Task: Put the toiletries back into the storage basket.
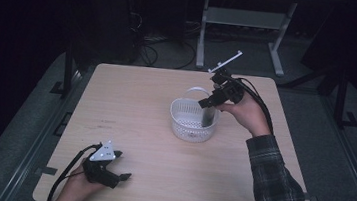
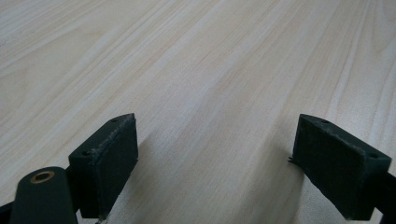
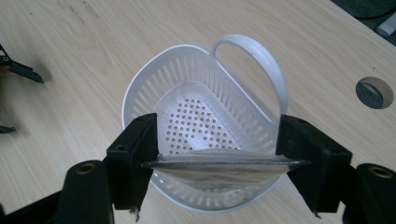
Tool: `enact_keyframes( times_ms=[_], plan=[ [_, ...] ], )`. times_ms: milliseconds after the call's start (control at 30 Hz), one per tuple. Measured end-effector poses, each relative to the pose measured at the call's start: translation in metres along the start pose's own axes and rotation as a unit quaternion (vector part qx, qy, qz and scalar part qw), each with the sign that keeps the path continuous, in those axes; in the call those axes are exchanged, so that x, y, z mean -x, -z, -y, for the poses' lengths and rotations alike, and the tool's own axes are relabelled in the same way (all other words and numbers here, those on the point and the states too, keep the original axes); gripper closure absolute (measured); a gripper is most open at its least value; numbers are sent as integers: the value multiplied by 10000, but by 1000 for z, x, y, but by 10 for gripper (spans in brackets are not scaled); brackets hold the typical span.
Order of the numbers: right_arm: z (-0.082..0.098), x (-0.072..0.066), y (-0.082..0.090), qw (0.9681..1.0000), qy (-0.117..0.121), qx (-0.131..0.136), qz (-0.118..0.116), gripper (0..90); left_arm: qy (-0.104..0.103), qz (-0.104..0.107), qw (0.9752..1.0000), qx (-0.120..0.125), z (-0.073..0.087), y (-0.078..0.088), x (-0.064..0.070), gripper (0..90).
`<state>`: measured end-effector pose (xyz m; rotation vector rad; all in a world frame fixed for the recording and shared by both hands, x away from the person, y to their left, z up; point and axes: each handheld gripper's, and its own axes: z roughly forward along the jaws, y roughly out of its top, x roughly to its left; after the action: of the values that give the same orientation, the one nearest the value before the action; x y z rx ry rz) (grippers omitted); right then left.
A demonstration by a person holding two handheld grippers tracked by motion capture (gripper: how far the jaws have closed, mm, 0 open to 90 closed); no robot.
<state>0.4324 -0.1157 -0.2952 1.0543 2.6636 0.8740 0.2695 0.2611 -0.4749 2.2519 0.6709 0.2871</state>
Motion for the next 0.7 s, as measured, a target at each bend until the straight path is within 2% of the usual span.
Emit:
enact_keyframes(
  times_ms=[700],
  plan=[
    [12,5,-21,9999,13,-129,-16,297,7,8,10000,8,0,0,0,131]
  ],
)
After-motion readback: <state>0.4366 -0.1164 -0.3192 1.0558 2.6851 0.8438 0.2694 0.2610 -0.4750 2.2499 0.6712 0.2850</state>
